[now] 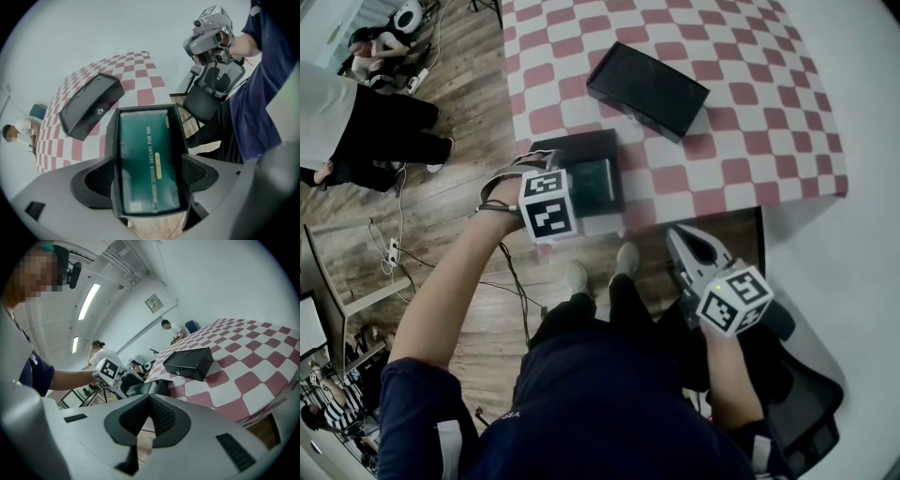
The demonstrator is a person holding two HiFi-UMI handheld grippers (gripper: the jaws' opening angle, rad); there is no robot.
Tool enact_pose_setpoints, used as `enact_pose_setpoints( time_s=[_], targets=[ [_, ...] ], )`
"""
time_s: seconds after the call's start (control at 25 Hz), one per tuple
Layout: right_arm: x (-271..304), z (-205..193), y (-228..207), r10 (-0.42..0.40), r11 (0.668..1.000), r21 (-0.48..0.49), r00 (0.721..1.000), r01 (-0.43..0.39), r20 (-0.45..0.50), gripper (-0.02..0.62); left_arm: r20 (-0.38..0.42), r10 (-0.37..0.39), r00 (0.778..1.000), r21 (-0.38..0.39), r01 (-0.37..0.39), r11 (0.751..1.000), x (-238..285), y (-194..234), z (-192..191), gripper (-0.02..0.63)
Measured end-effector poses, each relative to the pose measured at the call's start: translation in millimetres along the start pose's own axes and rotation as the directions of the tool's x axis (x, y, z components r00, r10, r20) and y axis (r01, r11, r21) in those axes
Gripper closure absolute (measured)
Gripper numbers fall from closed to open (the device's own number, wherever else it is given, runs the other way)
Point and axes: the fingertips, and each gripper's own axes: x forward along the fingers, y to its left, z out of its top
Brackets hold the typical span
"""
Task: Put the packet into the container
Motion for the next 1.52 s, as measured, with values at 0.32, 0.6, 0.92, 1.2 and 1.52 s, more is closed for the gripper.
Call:
enact_pose_setpoints(
  time_s=[0.32,0.6,0.92,1.2,1.52],
  targets=[
    [4,1,7,0.017,1.000,-0.017,1.000,-0.018,-0.008,0.578,0.052,0.048,0.997,-0.035,-0.047,0.998,-13,-1,2,0.160],
    [11,10,24,0.031,0.998,-0.056,0.999,-0.031,-0.008,0.578,0.213,0.173,0.962,-0.167,-0.138,0.976,-51,2,3,0.161],
    [22,13,52,0.021,0.995,-0.093,1.000,-0.022,-0.011,0.578,0.360,0.289,0.887,-0.279,-0.194,0.941,-83,-13,-3,0.315],
    [26,10,84,0.004,0.991,-0.133,1.000,-0.004,-0.003,0.578,0.459,0.396,0.796,-0.379,-0.227,0.897,-117,-34,-21,0.453],
    [36,5,126,0.002,0.984,-0.176,1.000,0.000,0.008,0.578,0.543,0.489,0.682,-0.536,-0.167,0.828,-151,-63,-53,0.553]
  ],
)
